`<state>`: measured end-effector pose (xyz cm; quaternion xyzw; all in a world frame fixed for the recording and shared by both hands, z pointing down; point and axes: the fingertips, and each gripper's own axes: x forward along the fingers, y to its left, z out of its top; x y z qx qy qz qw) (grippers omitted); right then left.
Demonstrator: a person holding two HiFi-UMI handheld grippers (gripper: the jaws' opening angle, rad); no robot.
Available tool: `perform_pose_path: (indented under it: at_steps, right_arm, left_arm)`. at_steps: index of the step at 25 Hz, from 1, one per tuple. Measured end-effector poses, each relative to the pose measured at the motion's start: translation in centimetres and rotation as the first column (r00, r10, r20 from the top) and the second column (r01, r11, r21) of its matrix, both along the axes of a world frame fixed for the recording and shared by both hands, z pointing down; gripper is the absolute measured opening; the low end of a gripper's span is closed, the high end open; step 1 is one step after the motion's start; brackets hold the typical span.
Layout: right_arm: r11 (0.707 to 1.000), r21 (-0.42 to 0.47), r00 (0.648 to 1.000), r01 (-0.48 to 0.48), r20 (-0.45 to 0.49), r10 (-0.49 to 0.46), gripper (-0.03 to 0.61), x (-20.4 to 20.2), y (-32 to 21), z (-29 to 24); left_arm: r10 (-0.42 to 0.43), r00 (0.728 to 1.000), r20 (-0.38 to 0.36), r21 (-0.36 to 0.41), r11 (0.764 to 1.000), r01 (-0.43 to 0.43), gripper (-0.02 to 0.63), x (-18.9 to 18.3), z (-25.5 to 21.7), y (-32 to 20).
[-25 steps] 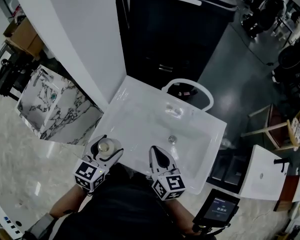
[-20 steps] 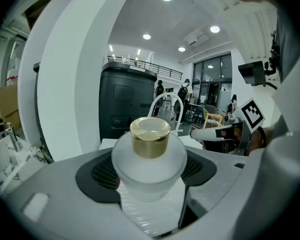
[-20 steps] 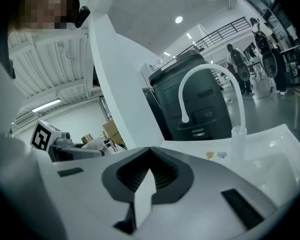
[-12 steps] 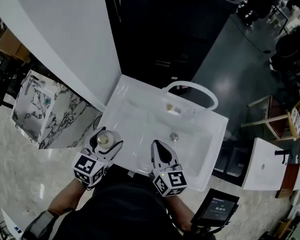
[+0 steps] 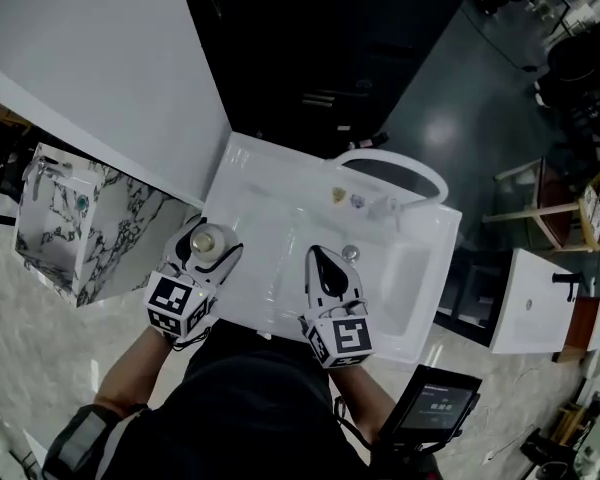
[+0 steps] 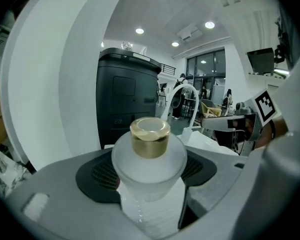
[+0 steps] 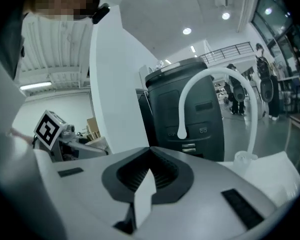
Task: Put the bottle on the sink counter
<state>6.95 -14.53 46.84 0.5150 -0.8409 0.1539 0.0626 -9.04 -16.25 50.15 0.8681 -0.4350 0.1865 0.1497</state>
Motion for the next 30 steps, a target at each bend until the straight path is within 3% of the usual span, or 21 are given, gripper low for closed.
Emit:
perform_pose_path:
  at_steps: [5, 18, 30]
  right_arm:
    - [0.98, 0.095, 0.971, 0.175, -0.183, -0.156, -0.005, -3.3, -2.8, -1.2]
    - [0.977, 0.184, 0.983, 0.105, -0.171, -0.073, -0.005, -4.7, -9.6, -0.5]
    - [0.984, 0.162, 0.992, 0.072, -0.112, -0.055, -0.005, -5.1, -11.2, 2.1]
  left_arm:
    - [0.04, 0.998, 0.043, -0.007, 0.999, -0.04, 0.339, 0.4, 1.4, -2.8]
    - [0.042, 0.997, 0.072, 0.059, 0.997, -0.046, 0.339, 2.1, 3.2, -9.6]
    - [0.025, 0.995, 0.095, 0.008, 1.0, -0.025, 0.339, 3.0, 7.6, -14.1]
